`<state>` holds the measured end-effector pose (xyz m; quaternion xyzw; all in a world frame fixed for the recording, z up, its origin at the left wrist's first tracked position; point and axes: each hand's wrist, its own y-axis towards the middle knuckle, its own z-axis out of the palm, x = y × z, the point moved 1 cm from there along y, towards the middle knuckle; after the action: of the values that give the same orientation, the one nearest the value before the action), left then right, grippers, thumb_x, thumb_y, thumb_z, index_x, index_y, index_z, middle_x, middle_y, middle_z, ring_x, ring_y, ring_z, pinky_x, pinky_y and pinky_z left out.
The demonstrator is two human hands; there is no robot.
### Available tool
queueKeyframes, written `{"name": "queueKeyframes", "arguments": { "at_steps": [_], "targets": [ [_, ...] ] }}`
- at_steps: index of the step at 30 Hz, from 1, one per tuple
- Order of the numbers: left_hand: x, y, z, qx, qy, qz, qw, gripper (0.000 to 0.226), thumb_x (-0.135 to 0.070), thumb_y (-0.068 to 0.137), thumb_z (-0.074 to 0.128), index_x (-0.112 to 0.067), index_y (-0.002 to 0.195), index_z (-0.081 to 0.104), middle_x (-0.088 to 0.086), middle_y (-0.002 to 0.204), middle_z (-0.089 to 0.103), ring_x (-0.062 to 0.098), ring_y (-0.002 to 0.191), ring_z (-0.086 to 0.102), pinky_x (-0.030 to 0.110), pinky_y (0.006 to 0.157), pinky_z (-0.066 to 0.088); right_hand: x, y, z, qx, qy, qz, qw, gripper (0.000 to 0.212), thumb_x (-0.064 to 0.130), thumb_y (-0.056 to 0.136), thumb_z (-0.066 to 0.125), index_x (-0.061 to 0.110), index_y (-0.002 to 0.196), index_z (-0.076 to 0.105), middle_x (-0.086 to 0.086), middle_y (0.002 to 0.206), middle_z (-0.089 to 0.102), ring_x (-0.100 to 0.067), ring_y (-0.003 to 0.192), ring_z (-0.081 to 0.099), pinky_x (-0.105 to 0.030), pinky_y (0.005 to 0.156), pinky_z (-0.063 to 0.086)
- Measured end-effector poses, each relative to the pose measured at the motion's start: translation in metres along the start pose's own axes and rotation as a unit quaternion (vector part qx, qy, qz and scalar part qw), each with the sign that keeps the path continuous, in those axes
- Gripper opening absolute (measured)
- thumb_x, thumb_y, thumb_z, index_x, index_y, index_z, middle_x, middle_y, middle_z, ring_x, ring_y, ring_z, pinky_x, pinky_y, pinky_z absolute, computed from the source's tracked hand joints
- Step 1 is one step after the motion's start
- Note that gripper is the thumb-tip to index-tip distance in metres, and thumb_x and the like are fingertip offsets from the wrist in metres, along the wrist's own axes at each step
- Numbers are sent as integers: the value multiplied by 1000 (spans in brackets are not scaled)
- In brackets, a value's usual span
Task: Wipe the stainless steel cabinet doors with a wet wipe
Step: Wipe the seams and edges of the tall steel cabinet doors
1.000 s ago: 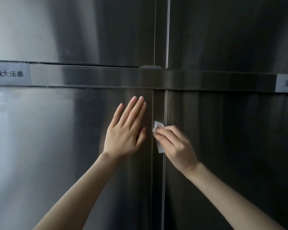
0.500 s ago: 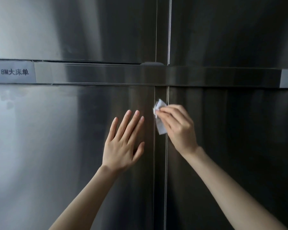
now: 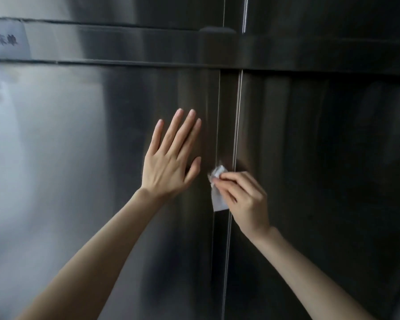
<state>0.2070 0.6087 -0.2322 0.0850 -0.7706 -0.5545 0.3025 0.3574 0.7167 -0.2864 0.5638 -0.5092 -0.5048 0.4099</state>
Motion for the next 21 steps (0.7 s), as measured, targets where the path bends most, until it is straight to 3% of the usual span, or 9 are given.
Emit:
{"name": "queueKeyframes", "arguments": {
  "at_steps": [4, 8, 12, 15, 21],
  "targets": [
    [-9, -43, 3, 10, -35, 29, 999, 67, -36, 94, 38, -8, 153, 22, 7, 160, 16, 24, 150, 10, 44, 122, 7, 2, 29, -1, -50, 6, 34, 998, 9, 2, 82, 72, 2, 90, 74, -7, 89, 71, -21, 79, 65, -26, 80, 52],
    [-36, -99, 15, 20, -31, 32, 999, 69, -33, 90, 43, -8, 152, 24, 7, 159, 19, 24, 150, 12, 45, 122, 8, 10, 7, 9, -80, -5, 59, 995, 11, 2, 81, 73, 0, 92, 74, -8, 94, 72, -21, 85, 67, -28, 83, 53],
    [-52, -114, 26, 13, -31, 12, 999, 71, -34, 90, 44, -9, 153, 23, 7, 160, 18, 24, 150, 10, 45, 122, 8, 27, -81, 15, 16, -23, 65, 998, 25, -2, 79, 73, -4, 104, 69, -16, 110, 67, -23, 104, 63, -30, 96, 49],
    [-52, -115, 24, 16, -31, 12, 999, 71, -32, 91, 44, -9, 154, 20, 6, 160, 16, 24, 150, 7, 45, 122, 6, 34, -110, 9, 63, -19, 61, 996, 21, -1, 83, 68, -4, 104, 69, -17, 108, 67, -27, 100, 65, -35, 91, 52],
    [-48, -118, 13, 44, -53, 32, 997, 67, -24, 90, 45, -9, 153, 27, 5, 160, 14, 24, 150, 7, 45, 122, 6, 18, -52, 13, -41, -2, 71, 997, 17, -2, 81, 71, -3, 99, 72, -14, 102, 70, -25, 92, 65, -31, 89, 52]
  ]
}}
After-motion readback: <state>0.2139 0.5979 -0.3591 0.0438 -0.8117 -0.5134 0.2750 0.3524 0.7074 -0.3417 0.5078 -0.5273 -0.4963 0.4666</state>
